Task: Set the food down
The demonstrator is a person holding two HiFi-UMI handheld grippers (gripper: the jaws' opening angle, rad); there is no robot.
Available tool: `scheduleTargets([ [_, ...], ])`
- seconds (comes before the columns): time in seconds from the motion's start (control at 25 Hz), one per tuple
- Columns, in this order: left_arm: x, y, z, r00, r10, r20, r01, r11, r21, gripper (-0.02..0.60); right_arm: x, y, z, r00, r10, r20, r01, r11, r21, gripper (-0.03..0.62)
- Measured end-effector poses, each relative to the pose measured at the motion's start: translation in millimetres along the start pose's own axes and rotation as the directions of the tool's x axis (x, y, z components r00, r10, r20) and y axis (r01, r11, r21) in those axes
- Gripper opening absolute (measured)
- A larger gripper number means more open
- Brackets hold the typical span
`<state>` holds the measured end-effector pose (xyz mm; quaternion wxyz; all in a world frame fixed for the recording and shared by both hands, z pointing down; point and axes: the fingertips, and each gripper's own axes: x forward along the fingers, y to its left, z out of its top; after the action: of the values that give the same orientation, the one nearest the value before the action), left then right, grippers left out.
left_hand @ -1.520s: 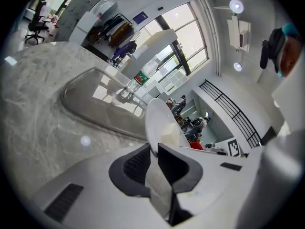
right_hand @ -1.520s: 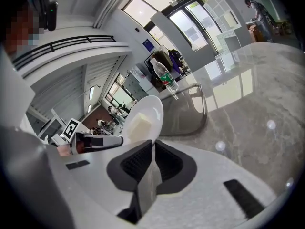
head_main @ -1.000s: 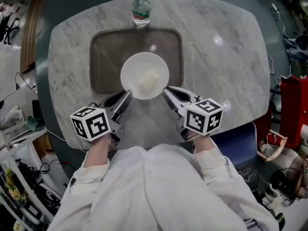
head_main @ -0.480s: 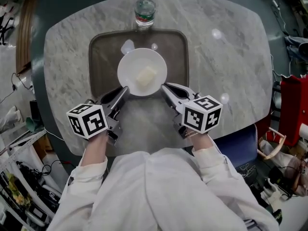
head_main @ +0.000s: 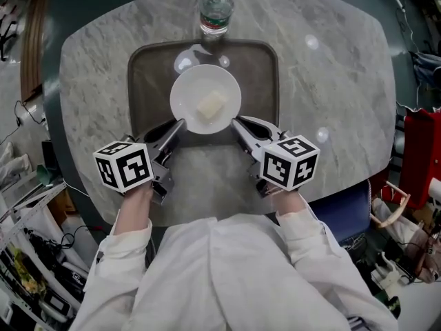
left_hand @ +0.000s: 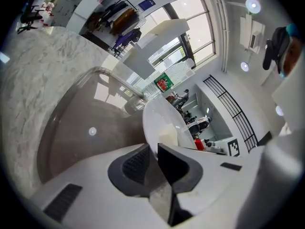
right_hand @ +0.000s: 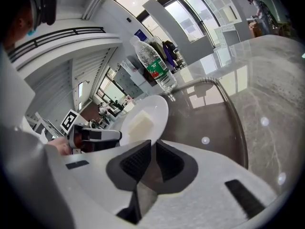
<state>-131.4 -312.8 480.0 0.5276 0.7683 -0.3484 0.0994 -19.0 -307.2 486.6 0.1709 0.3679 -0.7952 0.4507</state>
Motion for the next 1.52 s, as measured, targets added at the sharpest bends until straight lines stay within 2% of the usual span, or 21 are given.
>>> scheduleTargets([
  [0.68, 10, 13, 2, 0.997, 0.051, -0.050, -0.054, 0.997, -0.055, 0.049, 12, -7, -4, 0.994, -0.054, -0.090, 0.059, 0.997, 0.053, 0.015],
  [1.04, 14, 21, 5, 0.992, 0.111, -0.057, -0.114, 0.991, -0.070, 0.052, 20, -10, -9, 0.982, -0.122, -0.145, 0.125, 0.992, 0.014, 0.015],
  [1.28, 16, 19, -3, 0.993, 0.087, -0.085, -0.097, 0.987, -0.129, 0.052, 21, -10, -11, 0.975, -0.166, -0.146, 0.162, 0.986, -0.038, 0.015],
  [1.52, 18, 25, -3, 0.989, 0.111, -0.097, -0.126, 0.979, -0.161, 0.052, 22, -9, -15, 0.975, -0.145, -0.167, 0.146, 0.989, -0.008, 0.015],
])
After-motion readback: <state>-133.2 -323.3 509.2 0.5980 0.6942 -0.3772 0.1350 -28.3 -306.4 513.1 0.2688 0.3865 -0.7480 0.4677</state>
